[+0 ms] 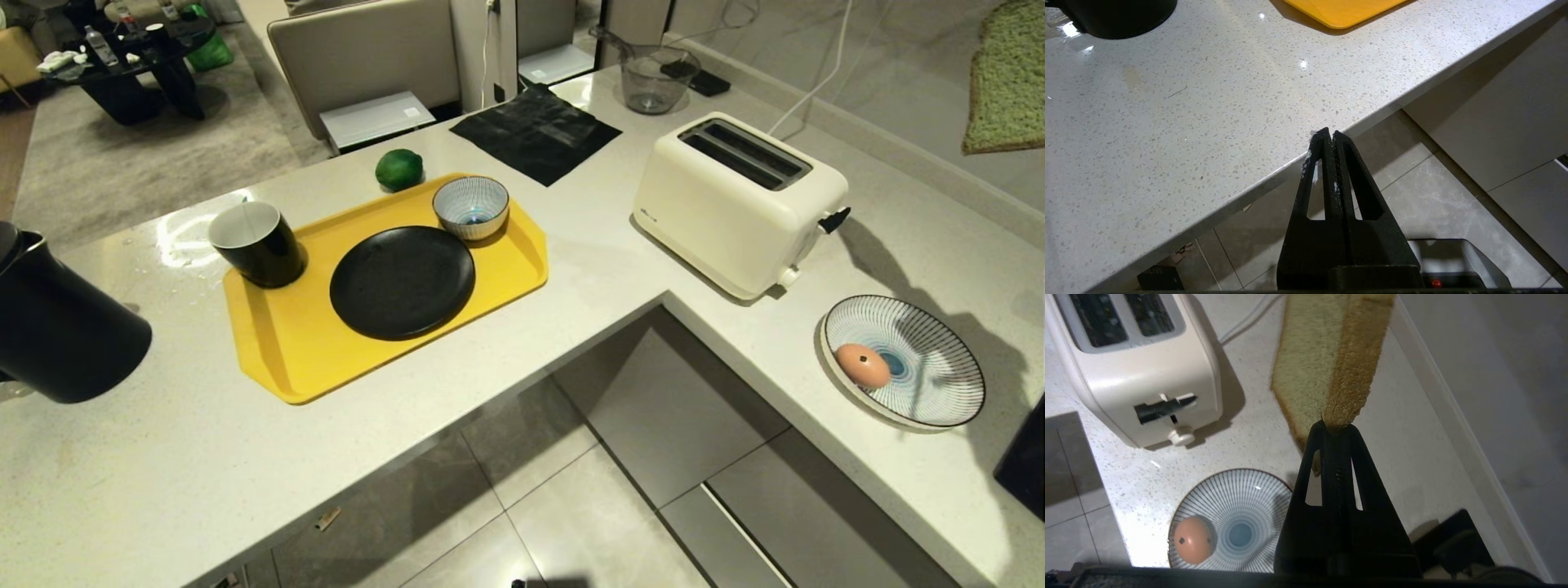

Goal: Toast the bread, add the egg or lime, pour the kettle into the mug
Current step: Put the bread slices in the toaster

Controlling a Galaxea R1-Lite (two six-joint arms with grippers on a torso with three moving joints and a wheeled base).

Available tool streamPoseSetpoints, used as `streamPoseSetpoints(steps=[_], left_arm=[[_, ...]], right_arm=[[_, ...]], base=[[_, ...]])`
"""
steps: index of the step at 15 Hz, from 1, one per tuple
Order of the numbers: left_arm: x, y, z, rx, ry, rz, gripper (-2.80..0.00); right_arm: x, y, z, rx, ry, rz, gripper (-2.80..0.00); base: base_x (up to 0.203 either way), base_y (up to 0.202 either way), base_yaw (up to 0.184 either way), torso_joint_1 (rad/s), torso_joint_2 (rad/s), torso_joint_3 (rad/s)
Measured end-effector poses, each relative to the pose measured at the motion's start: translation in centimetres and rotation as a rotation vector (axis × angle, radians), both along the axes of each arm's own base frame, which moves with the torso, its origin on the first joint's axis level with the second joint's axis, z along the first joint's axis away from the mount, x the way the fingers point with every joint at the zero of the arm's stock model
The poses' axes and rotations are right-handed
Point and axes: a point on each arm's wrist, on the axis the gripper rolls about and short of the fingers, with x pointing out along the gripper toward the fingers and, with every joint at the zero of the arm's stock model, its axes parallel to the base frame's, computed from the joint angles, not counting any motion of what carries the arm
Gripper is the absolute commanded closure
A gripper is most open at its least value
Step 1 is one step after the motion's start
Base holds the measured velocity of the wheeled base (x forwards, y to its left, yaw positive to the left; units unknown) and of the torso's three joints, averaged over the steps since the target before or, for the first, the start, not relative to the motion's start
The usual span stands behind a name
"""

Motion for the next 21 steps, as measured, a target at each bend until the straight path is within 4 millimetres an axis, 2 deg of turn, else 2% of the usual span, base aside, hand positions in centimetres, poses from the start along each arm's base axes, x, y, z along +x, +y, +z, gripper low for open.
streamPoseSetpoints(steps=[4, 9, 16, 21], left_arm=[[0.0, 0.0, 0.0, 0.000, 0.000, 0.000, 0.00], [0.0, 0.0, 0.0, -0.001, 0.000, 0.000, 0.00], [0.0, 0.0, 0.0, -0.001, 0.000, 0.000, 0.00], [0.0, 0.0, 0.0, 0.000, 0.000, 0.000, 0.00]], right_arm=[[2.0, 0.7, 0.6, -0.055, -0.109, 0.111, 0.00], [5.1, 3.2, -0.4, -0.092, -0.084, 0.181, 0.00], [9.3, 6.6, -0.2, -0.097, -0.099, 0.217, 0.00], [10.6, 7.5, -0.4, -0.098, -0.094, 0.225, 0.00]], base=[[0.000, 0.000, 0.000, 0.000, 0.00, 0.000], [0.000, 0.000, 0.000, 0.000, 0.00, 0.000], [0.000, 0.000, 0.000, 0.000, 0.00, 0.000], [0.000, 0.000, 0.000, 0.000, 0.00, 0.000]])
